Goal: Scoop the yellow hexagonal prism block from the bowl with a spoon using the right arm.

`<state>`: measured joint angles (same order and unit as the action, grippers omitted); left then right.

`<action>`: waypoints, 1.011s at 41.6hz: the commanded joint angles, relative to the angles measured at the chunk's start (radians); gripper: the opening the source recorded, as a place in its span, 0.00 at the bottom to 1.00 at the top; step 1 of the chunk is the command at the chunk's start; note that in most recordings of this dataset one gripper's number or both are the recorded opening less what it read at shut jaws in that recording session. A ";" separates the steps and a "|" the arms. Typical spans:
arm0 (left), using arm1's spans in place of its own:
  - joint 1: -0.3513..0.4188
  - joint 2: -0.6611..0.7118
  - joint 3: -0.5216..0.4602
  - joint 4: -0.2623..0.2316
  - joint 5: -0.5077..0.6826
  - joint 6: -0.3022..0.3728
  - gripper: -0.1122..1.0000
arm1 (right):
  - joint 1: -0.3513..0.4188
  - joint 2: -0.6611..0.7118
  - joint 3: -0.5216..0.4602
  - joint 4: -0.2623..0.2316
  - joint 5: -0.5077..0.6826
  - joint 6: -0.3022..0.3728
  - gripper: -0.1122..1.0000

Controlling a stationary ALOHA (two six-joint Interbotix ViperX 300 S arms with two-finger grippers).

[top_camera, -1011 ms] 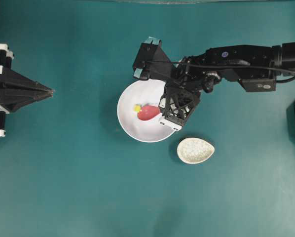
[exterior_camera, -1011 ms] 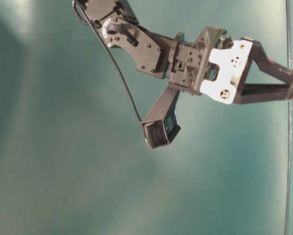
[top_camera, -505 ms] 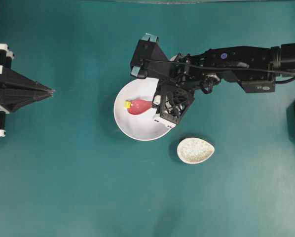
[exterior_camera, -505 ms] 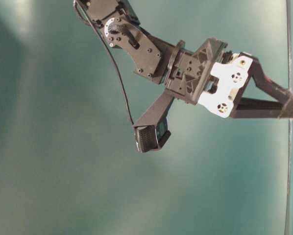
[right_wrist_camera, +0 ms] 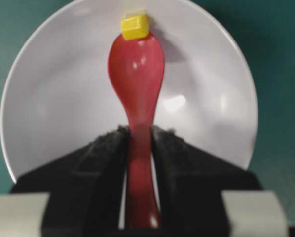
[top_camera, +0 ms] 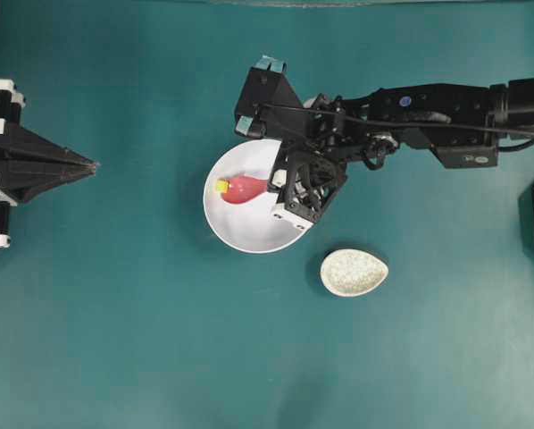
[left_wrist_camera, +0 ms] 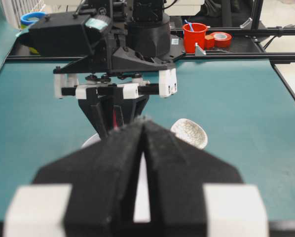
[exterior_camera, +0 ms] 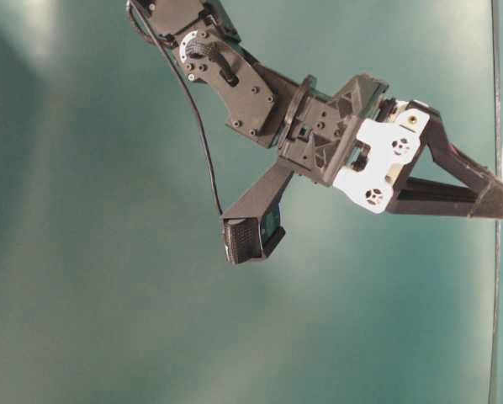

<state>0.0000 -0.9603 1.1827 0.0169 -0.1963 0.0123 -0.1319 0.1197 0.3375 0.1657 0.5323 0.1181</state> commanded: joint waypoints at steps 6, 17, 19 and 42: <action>0.000 0.009 -0.012 0.002 -0.003 0.000 0.10 | 0.002 -0.035 0.017 0.003 -0.061 0.002 0.31; 0.000 0.009 -0.012 0.003 -0.003 0.000 0.10 | 0.011 -0.063 0.060 0.005 -0.127 0.002 0.31; 0.002 0.009 -0.012 0.002 -0.003 0.000 0.10 | 0.012 -0.066 0.069 0.005 -0.140 0.002 0.31; 0.000 0.009 -0.011 0.002 -0.002 0.000 0.10 | 0.026 -0.140 0.186 0.005 -0.327 0.002 0.31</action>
<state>0.0015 -0.9603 1.1827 0.0169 -0.1948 0.0123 -0.1089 0.0261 0.5170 0.1687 0.2454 0.1197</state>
